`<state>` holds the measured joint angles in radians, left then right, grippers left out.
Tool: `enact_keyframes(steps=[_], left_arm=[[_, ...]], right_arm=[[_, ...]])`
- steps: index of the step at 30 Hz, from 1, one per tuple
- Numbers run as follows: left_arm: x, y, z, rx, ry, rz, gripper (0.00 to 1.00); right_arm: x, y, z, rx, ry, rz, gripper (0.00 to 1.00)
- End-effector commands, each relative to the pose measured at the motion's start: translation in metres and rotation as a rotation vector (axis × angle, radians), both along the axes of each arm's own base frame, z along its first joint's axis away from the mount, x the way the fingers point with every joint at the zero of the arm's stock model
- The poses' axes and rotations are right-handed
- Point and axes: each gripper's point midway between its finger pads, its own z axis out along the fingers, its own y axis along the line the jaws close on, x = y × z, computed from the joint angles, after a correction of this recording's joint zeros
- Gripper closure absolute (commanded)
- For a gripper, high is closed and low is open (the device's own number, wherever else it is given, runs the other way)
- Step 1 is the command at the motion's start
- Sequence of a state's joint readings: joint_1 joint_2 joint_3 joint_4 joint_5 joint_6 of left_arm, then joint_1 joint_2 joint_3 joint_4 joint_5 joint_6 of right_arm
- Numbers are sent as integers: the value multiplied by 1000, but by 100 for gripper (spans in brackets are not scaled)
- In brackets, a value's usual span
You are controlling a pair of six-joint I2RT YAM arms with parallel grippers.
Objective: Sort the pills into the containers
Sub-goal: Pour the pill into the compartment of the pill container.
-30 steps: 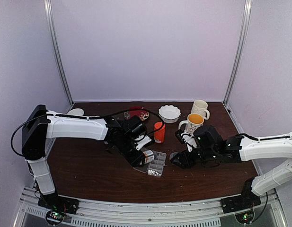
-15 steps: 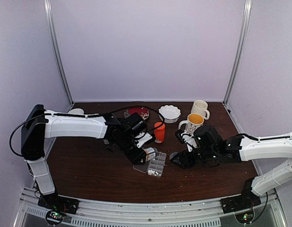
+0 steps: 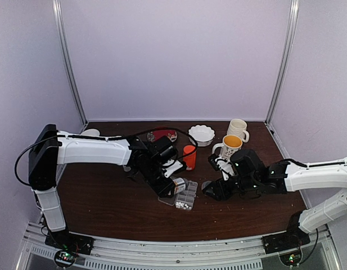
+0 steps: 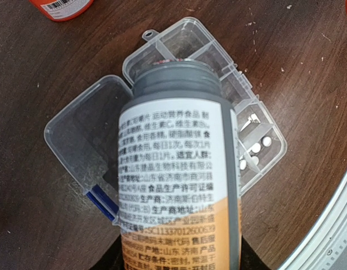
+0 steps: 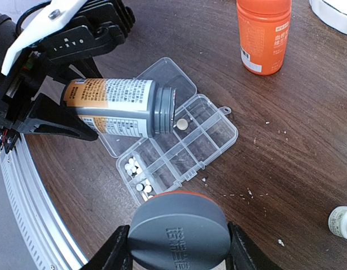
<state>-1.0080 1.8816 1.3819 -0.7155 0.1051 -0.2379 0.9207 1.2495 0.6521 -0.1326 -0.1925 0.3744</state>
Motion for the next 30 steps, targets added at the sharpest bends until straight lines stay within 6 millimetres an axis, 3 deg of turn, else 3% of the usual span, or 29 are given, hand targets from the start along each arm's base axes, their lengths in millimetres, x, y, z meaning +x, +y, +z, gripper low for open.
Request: enact_keyframes(steps=[1, 4, 6, 10, 14, 17, 20, 24, 27, 30], left_arm=[[0, -4, 4, 5, -2, -17, 94], [0, -3, 5, 0, -12, -17, 94], [2, 0, -7, 19, -7, -13, 95], [4, -7, 11, -13, -22, -18, 94], [2, -3, -2, 13, 11, -11, 95], [1, -6, 14, -10, -13, -15, 94], [1, -4, -4, -8, -5, -9, 95], [1, -6, 6, -10, -11, -12, 94], [0, -3, -6, 9, 15, -5, 95], [0, -7, 8, -10, -4, -12, 95]], right_arm=[[2, 0, 7, 23, -15, -19, 100], [2, -1, 8, 25, -17, -20, 100], [3, 0, 9, 29, -22, -23, 100], [2, 0, 9, 28, -14, -22, 100], [2, -1, 9, 25, -18, -23, 100], [2, -1, 9, 25, -18, -20, 100], [3, 1, 10, 29, -22, -18, 100], [2, 2, 11, 29, -18, -14, 100], [3, 1, 10, 24, -19, -14, 100], [2, 2, 10, 26, -17, -13, 100]])
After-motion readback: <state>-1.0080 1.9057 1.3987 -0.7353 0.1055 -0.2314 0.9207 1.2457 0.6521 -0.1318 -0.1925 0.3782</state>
